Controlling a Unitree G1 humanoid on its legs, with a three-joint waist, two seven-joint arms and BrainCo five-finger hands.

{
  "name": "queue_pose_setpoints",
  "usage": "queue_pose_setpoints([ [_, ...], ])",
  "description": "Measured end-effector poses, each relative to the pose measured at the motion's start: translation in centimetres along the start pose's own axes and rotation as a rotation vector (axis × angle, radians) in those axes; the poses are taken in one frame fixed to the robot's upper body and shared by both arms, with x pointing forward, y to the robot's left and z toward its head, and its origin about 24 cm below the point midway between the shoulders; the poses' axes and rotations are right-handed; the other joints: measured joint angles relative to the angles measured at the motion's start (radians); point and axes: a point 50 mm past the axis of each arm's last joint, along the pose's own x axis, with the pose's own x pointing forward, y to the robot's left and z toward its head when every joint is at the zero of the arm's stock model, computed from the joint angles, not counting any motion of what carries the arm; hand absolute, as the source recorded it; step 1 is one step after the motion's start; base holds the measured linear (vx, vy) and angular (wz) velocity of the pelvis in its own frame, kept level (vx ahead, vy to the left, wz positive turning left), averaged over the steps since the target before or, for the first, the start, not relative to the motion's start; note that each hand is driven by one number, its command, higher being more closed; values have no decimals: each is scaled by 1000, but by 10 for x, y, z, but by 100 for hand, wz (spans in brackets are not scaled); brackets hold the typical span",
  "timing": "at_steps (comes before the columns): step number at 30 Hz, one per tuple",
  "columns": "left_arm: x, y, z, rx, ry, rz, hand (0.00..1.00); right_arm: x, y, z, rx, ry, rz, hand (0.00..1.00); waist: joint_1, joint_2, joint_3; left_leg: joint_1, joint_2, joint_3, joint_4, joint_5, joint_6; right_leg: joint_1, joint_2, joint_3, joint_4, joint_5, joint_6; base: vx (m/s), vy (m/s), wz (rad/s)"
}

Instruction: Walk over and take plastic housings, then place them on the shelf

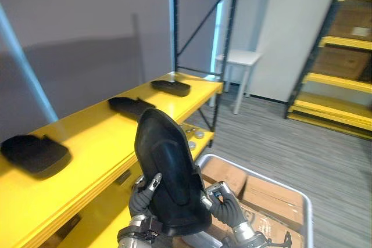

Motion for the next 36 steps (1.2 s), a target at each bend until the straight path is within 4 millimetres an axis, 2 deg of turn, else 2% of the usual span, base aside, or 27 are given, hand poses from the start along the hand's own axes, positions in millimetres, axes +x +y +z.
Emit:
queue_pose_setpoints([
  [1,1,1,3,10,-24,20,100,7,0,0,-16,-20,14,100,11,7,15,-19,22,139,37,-38,52,22,-13,-65,0,-3,5,49,1,156],
  [2,2,0,4,17,-37,30,100,10,0,0,-22,-29,20,100,12,12,21,-26,34,206,56,-55,66,34,-20,-96,-1,-9,13,46,8,179],
  [3,2,0,8,39,-72,49,100,15,0,0,-31,-42,28,0,16,19,30,-43,53,344,97,-95,69,65,-41,-184,-17,-20,23,49,16,159],
  [4,1,-1,11,58,-93,53,100,17,0,1,-32,-50,29,0,27,12,32,-49,64,422,116,-103,68,73,-61,-228,-23,-33,27,81,63,151],
  [6,1,1,21,116,-151,65,100,23,4,6,-26,-77,48,0,54,22,30,-60,66,446,174,-84,82,83,-83,-275,-10,-51,53,167,113,104],
  [7,-2,1,30,152,-196,74,100,28,6,9,-19,-98,56,0,50,36,24,-56,54,433,149,-19,72,99,-82,-321,10,-52,64,209,75,107],
  [8,-3,1,35,168,-219,77,100,29,7,10,-9,-101,60,0,51,37,24,-56,46,417,139,27,74,108,-85,-343,20,-49,78,240,57,97],
  [9,-4,1,40,189,-242,76,100,33,10,10,3,-96,64,0,58,23,26,-51,18,399,131,38,77,126,-104,-370,30,-47,82,203,50,86],
  [10,-4,3,47,205,-272,88,100,39,11,13,41,-105,77,0,66,9,35,-43,-20,374,117,37,81,140,-135,-397,62,-47,82,321,139,97],
  [12,-5,4,52,211,-297,95,100,47,11,17,78,-125,92,0,73,8,37,-34,-64,342,105,20,104,137,-206,-421,173,-50,77,314,204,80],
  [13,-5,4,57,228,-320,93,100,51,10,17,96,-125,95,0,74,6,41,-12,-99,318,95,6,121,135,-278,-425,301,-51,73,282,272,86],
  [14,-5,1,64,261,-355,85,100,54,9,17,121,-117,90,0,68,0,49,12,-133,280,92,-13,135,130,-355,-414,456,-30,22,265,276,93],
  [15,-4,0,67,279,-373,78,100,54,8,16,128,-113,86,0,65,-2,55,25,-145,258,92,-24,140,118,-387,-385,532,-3,-42,227,252,97],
  [16,-4,-4,72,316,-405,67,100,55,8,15,143,-103,76,0,54,1,60,38,-154,224,92,-45,154,75,-408,-293,642,11,-110,192,157,110],
  [17,0,-9,79,369,-454,55,100,55,6,14,185,-87,43,0,41,1,74,50,-158,168,91,-59,159,-37,-354,-84,769,-73,-78,176,109,110],
  [18,1,-11,81,391,-469,49,100,55,6,13,203,-80,27,0,36,2,87,64,-158,146,88,-61,162,-79,-311,4,791,-105,-60,162,29,117],
  [19,2,-12,83,440,-491,59,100,50,6,9,239,-51,0,0,17,1,100,93,-161,108,83,-63,165,-130,-239,112,789,-147,-39,127,5,78],
  [21,1,-12,84,485,-515,93,100,38,-2,-4,283,25,-81,0,4,2,102,124,-168,69,75,-69,154,-194,-175,171,721,-181,-27,155,-4,78],
  [22,1,-11,86,508,-533,116,100,27,-12,-14,304,79,-144,0,-9,2,104,132,-171,37,76,-80,138,-222,-131,205,620,-184,-26,158,-31,72],
  [23,2,-12,86,514,-540,120,100,22,-16,-19,304,103,-174,0,-14,2,105,133,-174,21,76,-82,135,-234,-108,231,566,-184,-25,147,-71,84],
  [25,3,-16,85,509,-543,111,100,1,-28,-33,303,189,-263,0,-44,-15,103,136,-200,-42,87,-88,124,-248,-42,373,371,-175,-30,138,-103,88],
  [26,3,-16,84,506,-542,109,100,-4,-30,-35,311,204,-281,0,-46,-24,103,138,-212,-50,92,-92,120,-246,-43,396,333,-156,-52,127,-135,64],
  [27,3,-17,82,500,-537,113,100,-10,-31,-36,321,220,-298,0,-50,-37,108,149,-234,-60,96,-100,114,-234,-61,405,300,-106,-21,125,-149,29],
  [28,2,-17,79,479,-524,129,100,-15,-31,-36,329,231,-305,0,-50,-22,110,152,-221,-64,97,-110,100,-212,-43,397,262,-97,-26,117,-143,12],
  [32,-2,-17,76,441,-520,166,100,-17,-25,-33,385,232,-327,0,-43,-15,108,145,-168,-33,75,-123,80,-175,23,421,109,-25,-49,112,-95,-31],
  [34,-3,-18,75,427,-520,182,100,-19,-25,-31,405,228,-333,0,-46,-9,112,136,-163,-26,80,-129,71,-173,30,426,85,-15,-52,92,-26,-14],
  [36,-3,-21,73,403,-518,189,100,-20,-26,-31,398,229,-330,0,-51,-2,119,107,-161,-25,127,-150,43,-172,26,415,79,-14,-52,67,5,15],
])
